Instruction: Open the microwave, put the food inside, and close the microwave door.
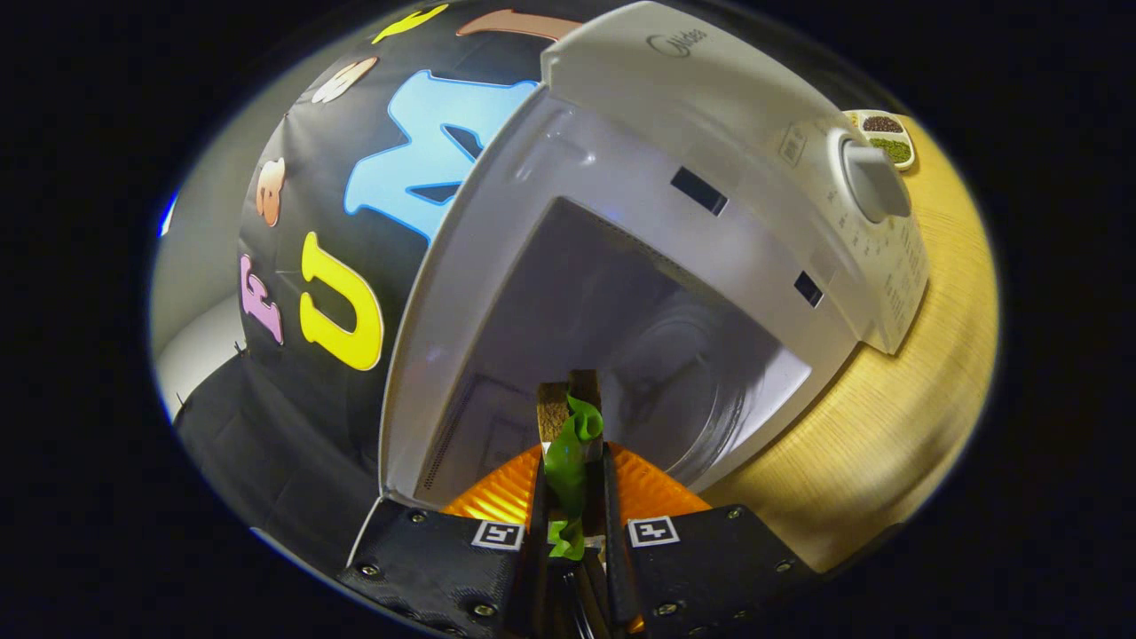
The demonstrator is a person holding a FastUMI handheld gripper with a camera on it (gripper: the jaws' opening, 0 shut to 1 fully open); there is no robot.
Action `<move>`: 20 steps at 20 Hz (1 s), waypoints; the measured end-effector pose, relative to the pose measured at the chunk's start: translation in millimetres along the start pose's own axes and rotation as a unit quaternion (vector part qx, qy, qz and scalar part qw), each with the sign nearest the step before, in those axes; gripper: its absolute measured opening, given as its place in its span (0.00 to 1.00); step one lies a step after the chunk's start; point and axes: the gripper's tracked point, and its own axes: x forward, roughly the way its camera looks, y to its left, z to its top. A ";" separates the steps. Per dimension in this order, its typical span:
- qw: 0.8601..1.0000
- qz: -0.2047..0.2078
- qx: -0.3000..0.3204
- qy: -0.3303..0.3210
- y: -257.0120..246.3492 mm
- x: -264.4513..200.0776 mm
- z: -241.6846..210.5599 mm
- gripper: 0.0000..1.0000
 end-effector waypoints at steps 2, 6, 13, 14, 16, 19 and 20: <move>1.000 -0.002 -0.012 -0.002 -5.0 8.2 -0.7 0.28; 0.997 -0.035 -0.072 -0.010 -16.0 13.7 -2.8 0.34; 0.968 -0.113 -0.222 -0.023 -31.8 -2.9 12.1 0.97; 0.961 -0.126 -0.245 -0.026 -34.6 -8.4 16.6 0.97; 0.953 -0.131 -0.274 -0.022 -34.7 -22.7 18.4 0.97; 0.942 -0.119 -0.313 -0.012 -18.0 -49.9 11.0 0.97; 0.938 -0.112 -0.328 -0.014 -9.5 -61.1 9.4 0.98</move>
